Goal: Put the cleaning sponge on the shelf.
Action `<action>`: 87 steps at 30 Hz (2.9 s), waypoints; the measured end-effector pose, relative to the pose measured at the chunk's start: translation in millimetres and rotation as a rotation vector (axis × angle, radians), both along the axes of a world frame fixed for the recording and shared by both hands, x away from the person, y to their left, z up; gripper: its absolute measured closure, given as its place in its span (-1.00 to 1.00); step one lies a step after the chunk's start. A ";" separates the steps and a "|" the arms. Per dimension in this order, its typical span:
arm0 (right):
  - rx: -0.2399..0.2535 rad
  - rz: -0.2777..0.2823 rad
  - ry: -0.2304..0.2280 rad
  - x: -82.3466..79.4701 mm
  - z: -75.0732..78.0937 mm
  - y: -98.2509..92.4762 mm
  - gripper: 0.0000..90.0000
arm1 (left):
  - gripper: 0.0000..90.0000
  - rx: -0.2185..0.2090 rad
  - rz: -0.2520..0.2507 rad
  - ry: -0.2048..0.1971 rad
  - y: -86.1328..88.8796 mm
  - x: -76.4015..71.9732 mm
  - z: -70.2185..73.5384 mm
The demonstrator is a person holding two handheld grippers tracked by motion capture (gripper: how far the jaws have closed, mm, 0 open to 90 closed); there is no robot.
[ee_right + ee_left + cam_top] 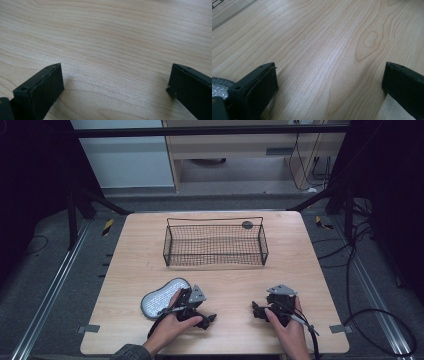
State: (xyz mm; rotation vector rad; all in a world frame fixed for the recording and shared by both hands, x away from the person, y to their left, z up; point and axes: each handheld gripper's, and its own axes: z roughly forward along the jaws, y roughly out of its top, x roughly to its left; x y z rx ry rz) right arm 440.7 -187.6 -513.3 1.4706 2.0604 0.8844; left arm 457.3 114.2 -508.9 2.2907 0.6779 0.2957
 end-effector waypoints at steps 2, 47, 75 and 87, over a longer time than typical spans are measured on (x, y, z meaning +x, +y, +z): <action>0.001 0.001 0.001 -0.5 0.0 0.1 -0.99 | -0.98 0.006 -0.005 0.002 0.3 0.2 0.8; 0.003 0.063 0.004 -5.7 0.1 -2.3 -0.99 | -0.91 0.297 0.097 0.091 87.4 34.2 60.1; -0.010 0.083 -0.005 -5.7 -0.5 -3.9 -0.99 | -0.89 0.450 0.068 0.170 97.3 49.5 69.0; -0.009 0.083 -0.004 -5.7 -0.5 -3.9 -0.99 | -0.90 0.463 0.058 0.177 94.1 58.4 70.3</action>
